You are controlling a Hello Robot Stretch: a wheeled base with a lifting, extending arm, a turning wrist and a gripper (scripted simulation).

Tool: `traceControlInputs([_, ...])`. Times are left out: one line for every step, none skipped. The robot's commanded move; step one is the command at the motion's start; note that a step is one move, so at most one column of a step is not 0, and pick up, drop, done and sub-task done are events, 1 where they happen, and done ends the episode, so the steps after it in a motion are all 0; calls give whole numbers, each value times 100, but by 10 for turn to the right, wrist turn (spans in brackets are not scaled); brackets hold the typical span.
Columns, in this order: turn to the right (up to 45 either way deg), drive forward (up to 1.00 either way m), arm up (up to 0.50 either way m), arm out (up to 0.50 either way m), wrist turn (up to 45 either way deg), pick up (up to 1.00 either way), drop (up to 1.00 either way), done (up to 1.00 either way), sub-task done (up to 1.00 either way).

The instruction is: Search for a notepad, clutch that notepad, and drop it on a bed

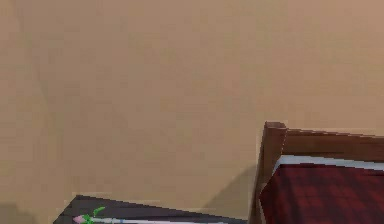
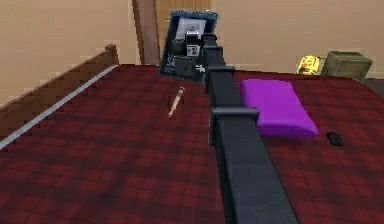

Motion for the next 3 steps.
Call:
traceControlInputs([0, 0, -4, 0, 0, 0, 0, 0, 0])
traceControlInputs([0, 0, -32, 0, 0, 0, 0, 0, 0])
traceControlInputs([0, 0, 0, 0, 0, 0, 100, 0, 0])
